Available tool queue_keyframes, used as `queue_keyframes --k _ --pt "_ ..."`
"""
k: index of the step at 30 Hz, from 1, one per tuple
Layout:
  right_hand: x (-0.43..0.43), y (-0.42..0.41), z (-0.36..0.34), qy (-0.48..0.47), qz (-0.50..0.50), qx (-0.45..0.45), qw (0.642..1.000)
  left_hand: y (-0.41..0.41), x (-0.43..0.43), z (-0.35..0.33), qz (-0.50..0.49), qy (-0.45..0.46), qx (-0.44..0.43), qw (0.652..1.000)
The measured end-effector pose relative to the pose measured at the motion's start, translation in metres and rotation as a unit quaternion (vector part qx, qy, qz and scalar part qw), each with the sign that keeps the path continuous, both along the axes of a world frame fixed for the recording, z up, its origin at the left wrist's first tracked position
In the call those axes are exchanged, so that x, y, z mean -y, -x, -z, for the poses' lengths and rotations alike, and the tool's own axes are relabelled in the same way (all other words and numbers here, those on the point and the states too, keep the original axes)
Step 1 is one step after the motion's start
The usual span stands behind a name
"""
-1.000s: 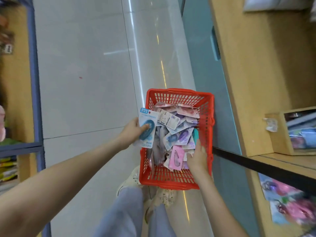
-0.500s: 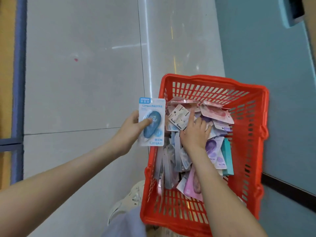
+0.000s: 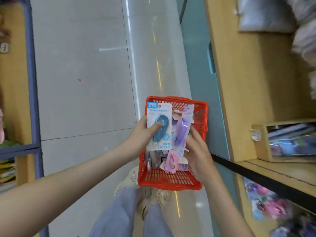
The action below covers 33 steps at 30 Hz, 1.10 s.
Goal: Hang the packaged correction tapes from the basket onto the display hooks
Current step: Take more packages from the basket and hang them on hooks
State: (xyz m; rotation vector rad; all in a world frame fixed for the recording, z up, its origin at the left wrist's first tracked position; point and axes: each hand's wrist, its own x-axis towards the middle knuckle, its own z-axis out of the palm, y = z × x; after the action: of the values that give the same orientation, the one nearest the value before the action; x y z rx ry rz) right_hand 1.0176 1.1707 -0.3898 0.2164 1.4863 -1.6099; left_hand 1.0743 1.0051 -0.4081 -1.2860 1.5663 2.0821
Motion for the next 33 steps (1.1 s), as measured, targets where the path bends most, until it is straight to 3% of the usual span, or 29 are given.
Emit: queue_keyframes --k 3,6,9,13,20,24,27,33 --pt "-0.019 0.010 -0.111 0.084 0.119 0.055 0.988 0.031 -0.006 -0.108 0.065 -0.008 -0.054 0.996" --pt "-0.040 0.015 -0.223 0.122 0.192 0.033 0.973 0.056 -0.018 -0.216 0.143 -0.032 -0.135 0.980" --pt "-0.052 0.009 -0.304 0.049 0.227 -0.054 0.971 0.065 -0.038 -0.311 0.192 -0.035 -0.205 0.959" --pt "-0.066 -0.010 -0.386 -0.035 0.298 -0.182 0.936 0.060 -0.071 -0.408 0.235 0.026 -0.280 0.930" --pt "-0.136 -0.063 -0.506 -0.097 0.278 -0.395 0.870 0.019 -0.142 -0.530 0.284 0.042 -0.391 0.874" --pt "-0.192 -0.107 -0.572 -0.105 0.299 -0.462 0.828 -0.015 -0.189 -0.591 0.332 0.003 -0.467 0.819" --pt "-0.232 -0.140 -0.621 -0.087 0.292 -0.491 0.816 -0.038 -0.227 -0.634 0.341 -0.013 -0.511 0.788" --pt "-0.300 -0.180 -0.692 -0.124 0.299 -0.574 0.752 -0.064 -0.280 -0.706 0.402 0.016 -0.589 0.701"
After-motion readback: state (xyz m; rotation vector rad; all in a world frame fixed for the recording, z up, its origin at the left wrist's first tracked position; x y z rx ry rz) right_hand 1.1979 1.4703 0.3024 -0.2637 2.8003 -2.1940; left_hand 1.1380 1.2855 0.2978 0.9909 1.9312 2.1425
